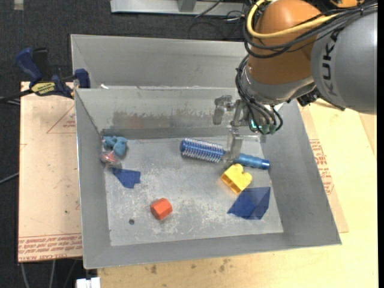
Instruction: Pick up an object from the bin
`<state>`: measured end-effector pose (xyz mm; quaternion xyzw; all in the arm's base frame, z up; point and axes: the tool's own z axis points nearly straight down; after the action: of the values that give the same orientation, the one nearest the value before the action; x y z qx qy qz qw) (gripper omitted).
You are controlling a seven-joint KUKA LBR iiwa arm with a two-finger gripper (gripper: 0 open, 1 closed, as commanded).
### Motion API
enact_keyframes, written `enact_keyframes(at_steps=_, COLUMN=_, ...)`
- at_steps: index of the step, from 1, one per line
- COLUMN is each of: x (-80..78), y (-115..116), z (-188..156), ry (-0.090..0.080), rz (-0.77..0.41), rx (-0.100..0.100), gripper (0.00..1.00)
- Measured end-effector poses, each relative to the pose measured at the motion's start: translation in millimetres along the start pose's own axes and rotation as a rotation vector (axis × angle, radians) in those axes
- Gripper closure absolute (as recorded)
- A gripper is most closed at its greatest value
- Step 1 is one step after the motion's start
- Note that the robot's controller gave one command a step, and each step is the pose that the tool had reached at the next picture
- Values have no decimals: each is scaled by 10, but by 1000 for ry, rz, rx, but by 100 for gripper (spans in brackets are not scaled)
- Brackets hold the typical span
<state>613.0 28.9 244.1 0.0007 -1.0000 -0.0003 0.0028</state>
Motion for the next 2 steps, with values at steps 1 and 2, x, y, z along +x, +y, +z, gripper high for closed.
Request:
enact_keyframes(at_steps=1, x=-105, y=-350, z=1777, ry=-3, rz=110, rx=-1, gripper=0)
enact_keyframes(at_steps=2, x=-54, y=-250, z=1425, ry=-10, rz=168, rx=-2, gripper=0)
